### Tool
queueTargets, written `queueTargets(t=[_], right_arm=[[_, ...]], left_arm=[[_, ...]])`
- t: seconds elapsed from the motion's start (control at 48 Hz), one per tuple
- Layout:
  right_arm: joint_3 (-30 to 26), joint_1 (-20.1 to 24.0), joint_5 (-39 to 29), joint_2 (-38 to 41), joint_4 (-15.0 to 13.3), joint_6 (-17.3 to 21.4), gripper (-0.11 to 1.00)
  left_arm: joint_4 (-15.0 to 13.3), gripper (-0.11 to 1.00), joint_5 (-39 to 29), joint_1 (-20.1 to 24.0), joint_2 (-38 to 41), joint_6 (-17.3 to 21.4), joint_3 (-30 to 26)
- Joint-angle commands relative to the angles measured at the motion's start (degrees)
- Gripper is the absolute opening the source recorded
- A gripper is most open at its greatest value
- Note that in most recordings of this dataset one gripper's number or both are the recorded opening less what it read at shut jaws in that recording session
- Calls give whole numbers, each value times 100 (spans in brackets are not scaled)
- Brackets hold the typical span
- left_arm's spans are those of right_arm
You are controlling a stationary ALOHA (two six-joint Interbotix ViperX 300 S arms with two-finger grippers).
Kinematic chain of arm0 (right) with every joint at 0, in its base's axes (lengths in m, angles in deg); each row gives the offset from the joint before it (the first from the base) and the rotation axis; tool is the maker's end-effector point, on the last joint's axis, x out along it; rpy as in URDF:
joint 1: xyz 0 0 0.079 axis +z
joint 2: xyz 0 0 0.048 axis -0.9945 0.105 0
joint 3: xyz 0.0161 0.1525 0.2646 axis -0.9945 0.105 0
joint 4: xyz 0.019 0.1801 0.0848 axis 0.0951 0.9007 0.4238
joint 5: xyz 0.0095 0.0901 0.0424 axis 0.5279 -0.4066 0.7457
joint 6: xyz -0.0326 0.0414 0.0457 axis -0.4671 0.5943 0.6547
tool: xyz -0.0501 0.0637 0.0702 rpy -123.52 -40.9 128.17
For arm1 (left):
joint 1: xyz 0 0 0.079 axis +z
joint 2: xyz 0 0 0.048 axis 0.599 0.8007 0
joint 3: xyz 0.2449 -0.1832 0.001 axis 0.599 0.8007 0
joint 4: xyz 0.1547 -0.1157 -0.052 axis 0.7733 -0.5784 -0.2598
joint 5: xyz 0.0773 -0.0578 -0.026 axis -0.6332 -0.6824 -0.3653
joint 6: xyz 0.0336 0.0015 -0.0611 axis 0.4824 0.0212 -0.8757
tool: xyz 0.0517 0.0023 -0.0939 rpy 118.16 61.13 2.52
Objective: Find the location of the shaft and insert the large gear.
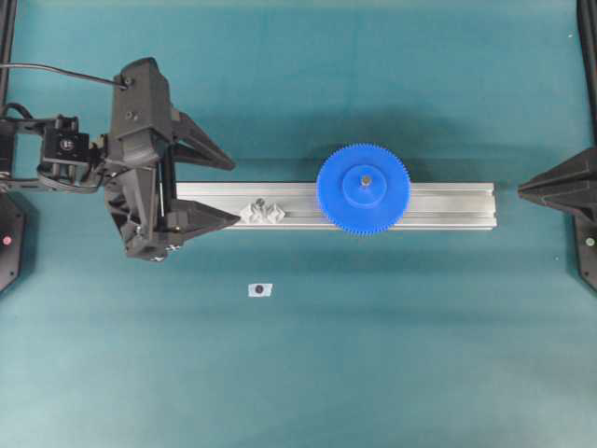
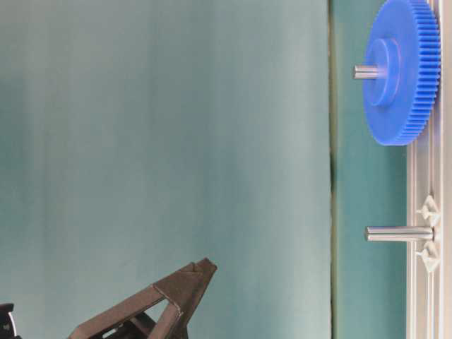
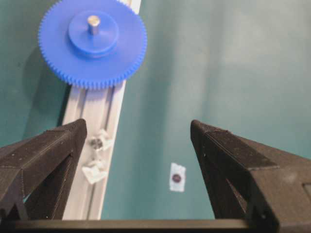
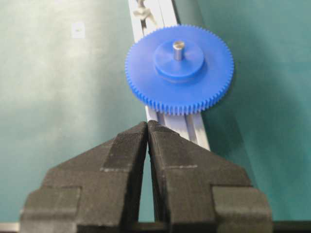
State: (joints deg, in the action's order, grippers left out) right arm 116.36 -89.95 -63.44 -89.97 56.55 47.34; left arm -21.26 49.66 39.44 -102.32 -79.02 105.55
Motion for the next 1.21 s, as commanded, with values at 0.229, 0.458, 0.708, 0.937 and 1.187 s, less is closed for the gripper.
queueTargets(t=[0.229,0.458,0.708,0.937,1.187], right_arm=[[-53,-9,53,44,9,53,14],[-53,-9,53,44,9,53,14],[-44,-9,62,44,9,53,14],[-44,-9,79,44,18,53,14],[-53,-9,79,35,26,53,14]], left_arm=[[18,87,44,9,-26,0,-114],[18,87,44,9,-26,9,-114],[18,87,44,9,-18,0,-114],[18,87,44,9,79,9,-141],[18,87,53,0,79,9,-141]])
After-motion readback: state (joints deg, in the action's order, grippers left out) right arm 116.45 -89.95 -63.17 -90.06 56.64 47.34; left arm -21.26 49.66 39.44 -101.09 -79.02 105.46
